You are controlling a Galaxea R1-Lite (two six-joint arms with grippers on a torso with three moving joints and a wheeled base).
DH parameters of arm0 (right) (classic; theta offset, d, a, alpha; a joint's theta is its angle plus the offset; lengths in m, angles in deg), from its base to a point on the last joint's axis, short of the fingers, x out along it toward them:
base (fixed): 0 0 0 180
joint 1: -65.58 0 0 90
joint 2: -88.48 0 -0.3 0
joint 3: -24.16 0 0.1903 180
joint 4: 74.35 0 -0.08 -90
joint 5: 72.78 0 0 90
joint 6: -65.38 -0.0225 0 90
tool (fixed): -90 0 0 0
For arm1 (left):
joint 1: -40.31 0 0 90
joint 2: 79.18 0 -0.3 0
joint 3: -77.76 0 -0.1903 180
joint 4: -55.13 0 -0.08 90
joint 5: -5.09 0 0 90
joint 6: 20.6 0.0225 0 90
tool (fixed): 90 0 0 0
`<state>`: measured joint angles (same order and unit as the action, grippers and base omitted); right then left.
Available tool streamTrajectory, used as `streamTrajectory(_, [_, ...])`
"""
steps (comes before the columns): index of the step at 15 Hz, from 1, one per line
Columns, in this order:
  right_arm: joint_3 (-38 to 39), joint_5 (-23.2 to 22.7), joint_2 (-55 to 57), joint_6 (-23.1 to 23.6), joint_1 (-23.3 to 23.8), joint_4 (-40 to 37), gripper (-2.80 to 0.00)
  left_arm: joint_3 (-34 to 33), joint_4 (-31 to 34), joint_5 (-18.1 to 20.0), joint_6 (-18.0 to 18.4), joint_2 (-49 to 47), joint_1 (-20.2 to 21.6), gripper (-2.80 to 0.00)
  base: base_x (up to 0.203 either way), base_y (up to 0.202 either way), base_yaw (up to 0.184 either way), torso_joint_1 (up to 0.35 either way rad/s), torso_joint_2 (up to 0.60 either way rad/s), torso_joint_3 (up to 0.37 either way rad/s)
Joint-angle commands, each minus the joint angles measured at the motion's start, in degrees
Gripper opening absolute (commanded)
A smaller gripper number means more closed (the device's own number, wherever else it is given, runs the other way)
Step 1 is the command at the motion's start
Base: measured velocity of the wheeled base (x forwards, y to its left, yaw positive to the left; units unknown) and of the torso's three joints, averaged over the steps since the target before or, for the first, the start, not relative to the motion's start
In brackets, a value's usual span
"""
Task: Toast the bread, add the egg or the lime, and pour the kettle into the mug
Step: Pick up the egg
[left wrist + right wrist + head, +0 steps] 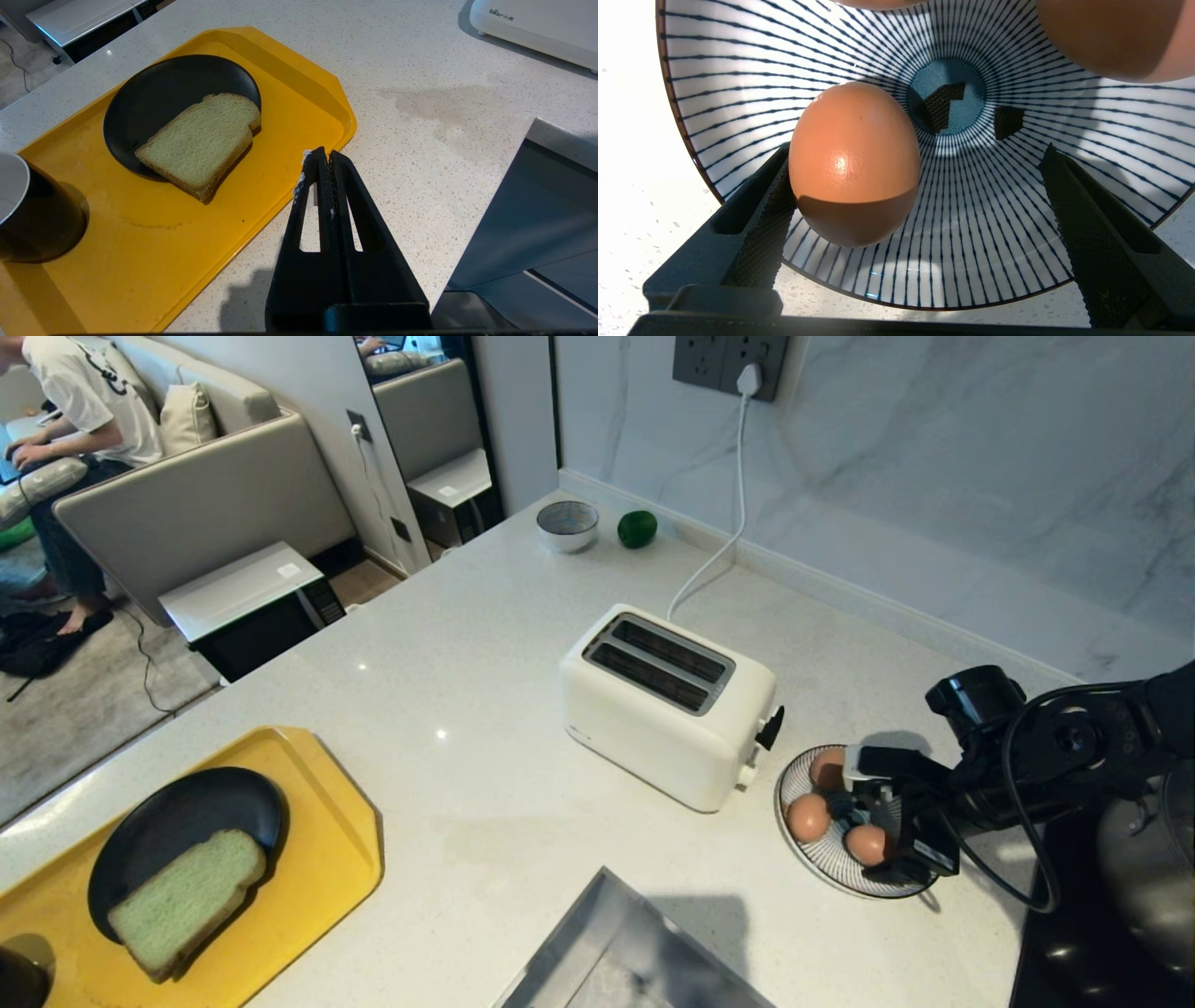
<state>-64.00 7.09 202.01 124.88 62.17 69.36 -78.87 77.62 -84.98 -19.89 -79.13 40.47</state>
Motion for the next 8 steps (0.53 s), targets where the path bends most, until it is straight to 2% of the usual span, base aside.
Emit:
streamTrajectory(1, [-0.1,0.0,0.3,0.4,0.0,0.0,0.0,0.0,0.0,0.0,0.0,0.0,0.0,-2.8,0.0,0.0,0.0,0.0,0.0,0.0])
streamTrajectory(8, [-0.1,-0.1,0.2,0.5,0.0,-0.1,0.0,0.0,0.0,0.0,0.0,0.0,0.0,-2.8,0.0,0.0,0.0,0.0,0.0,0.0])
